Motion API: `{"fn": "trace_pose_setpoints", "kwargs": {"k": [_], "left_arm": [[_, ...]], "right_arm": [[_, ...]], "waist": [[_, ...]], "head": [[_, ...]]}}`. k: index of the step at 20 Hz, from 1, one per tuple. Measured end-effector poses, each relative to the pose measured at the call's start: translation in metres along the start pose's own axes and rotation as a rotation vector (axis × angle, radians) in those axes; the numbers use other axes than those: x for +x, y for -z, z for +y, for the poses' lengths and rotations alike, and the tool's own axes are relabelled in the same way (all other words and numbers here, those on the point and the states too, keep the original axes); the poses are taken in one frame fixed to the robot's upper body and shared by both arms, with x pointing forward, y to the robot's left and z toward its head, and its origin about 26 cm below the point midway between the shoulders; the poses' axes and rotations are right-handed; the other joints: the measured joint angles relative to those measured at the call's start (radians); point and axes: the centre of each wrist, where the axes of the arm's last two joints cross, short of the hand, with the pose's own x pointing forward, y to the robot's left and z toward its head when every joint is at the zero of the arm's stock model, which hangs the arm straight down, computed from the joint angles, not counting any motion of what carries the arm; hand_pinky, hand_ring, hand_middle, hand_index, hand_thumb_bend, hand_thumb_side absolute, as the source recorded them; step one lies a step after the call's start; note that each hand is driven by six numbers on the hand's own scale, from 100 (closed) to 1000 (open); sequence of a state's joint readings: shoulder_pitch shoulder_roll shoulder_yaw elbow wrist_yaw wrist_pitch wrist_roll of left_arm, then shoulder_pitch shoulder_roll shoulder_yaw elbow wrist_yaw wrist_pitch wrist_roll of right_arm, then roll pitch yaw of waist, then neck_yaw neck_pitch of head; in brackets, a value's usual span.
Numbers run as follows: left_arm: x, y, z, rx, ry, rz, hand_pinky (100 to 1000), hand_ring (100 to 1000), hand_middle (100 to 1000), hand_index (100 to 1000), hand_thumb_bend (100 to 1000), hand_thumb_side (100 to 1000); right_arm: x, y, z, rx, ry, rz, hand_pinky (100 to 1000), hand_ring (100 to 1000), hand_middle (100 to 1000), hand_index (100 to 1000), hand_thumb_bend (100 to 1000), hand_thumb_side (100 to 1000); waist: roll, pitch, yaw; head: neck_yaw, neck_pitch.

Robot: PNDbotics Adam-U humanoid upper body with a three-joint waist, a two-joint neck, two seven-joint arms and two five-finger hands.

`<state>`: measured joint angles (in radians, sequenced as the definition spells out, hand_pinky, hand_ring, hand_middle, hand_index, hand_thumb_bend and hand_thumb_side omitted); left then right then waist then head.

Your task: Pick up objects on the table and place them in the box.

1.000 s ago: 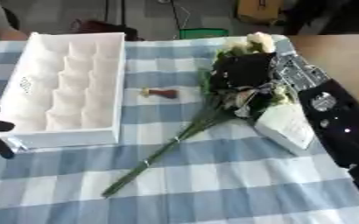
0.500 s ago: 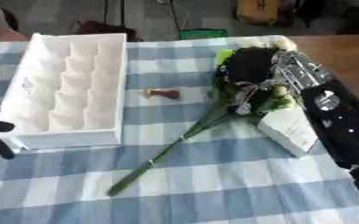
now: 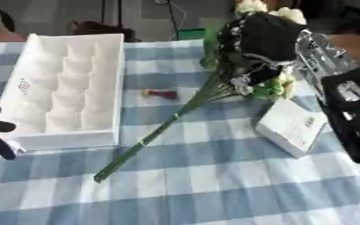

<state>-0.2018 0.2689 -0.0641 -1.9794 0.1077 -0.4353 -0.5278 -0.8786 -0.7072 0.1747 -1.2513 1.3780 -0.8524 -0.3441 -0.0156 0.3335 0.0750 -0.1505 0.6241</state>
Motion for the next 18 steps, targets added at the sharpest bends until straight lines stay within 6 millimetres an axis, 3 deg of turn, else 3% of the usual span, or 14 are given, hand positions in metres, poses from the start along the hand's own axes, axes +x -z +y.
{"fn": "trace_pose_setpoints", "kwargs": {"k": [5, 11, 12, 18], "left_arm": [[0.000, 0.000, 0.000, 0.001, -0.006, 0.003, 541, 813, 885, 814, 266, 500], [0.000, -0.001, 0.001, 0.000, -0.021, 0.002, 541, 812, 884, 814, 277, 485], [0.000, -0.001, 0.002, -0.002, -0.022, 0.003, 540, 811, 884, 813, 283, 479], [0.001, 0.005, 0.001, -0.011, -0.054, -0.013, 541, 809, 881, 813, 295, 463]], "right_arm": [[-0.012, -0.007, -0.017, -0.054, -0.023, 0.046, 148, 459, 509, 537, 430, 310], [-0.023, -0.004, -0.032, -0.097, -0.029, 0.086, 123, 458, 513, 542, 428, 291], [-0.024, -0.003, -0.033, -0.101, -0.028, 0.090, 102, 443, 503, 542, 423, 249], [-0.033, 0.017, -0.050, -0.165, -0.032, 0.144, 100, 402, 488, 546, 411, 171]], "waist": [[-0.009, -0.010, 0.005], [-0.031, -0.025, 0.040], [-0.033, -0.025, 0.043], [-0.056, -0.040, 0.127]], "head": [[-0.001, 0.000], [-0.007, 0.000], [-0.009, 0.000], [-0.034, -0.001]]}}
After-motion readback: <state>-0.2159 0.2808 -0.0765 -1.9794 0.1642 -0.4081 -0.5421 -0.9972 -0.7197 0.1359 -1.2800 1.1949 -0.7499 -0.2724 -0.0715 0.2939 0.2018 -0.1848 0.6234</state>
